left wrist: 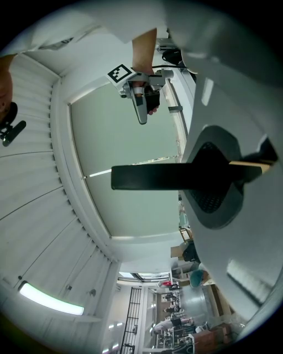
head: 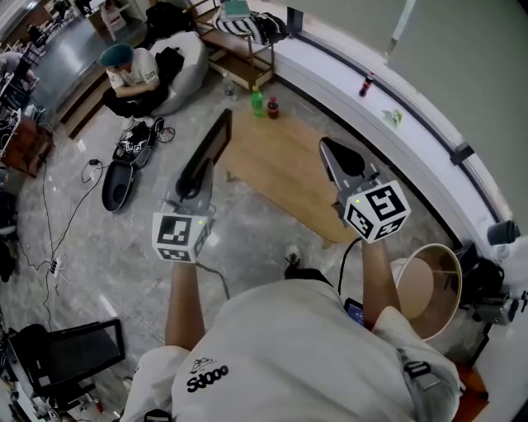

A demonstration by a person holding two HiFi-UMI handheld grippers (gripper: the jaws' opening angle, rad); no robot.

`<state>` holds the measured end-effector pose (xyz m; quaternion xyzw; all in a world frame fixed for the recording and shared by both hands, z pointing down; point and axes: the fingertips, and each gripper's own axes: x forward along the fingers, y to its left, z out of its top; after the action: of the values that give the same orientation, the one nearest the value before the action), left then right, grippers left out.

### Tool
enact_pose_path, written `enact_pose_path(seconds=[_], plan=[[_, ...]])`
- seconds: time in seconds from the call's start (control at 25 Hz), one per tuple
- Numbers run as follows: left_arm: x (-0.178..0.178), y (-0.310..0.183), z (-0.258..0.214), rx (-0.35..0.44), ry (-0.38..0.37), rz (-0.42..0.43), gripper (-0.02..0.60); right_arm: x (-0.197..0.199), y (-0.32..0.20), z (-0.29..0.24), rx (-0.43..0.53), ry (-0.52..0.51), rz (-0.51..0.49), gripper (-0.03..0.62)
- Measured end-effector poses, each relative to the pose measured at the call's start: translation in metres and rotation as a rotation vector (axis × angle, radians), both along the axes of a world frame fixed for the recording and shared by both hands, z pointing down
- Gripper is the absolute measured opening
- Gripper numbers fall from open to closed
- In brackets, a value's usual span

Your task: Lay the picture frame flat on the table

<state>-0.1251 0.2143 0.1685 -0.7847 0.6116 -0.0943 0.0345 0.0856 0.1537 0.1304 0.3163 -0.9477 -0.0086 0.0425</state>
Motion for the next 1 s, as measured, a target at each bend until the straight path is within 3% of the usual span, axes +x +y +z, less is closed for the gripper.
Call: enact_pose_path(seconds=[0.36, 1.0], plan=[[0.013, -0.067, 0.009, -0.03, 0.002, -0.026, 0.02, 0.013, -0.067, 0.009, -0.036, 0.022, -0.028, 0.003], [0.054, -0.141, 0.039, -0.096, -0.002, -0.077, 0.02, 0.039, -0.147, 0.042, -0.089, 0.044, -0.108, 0.003]])
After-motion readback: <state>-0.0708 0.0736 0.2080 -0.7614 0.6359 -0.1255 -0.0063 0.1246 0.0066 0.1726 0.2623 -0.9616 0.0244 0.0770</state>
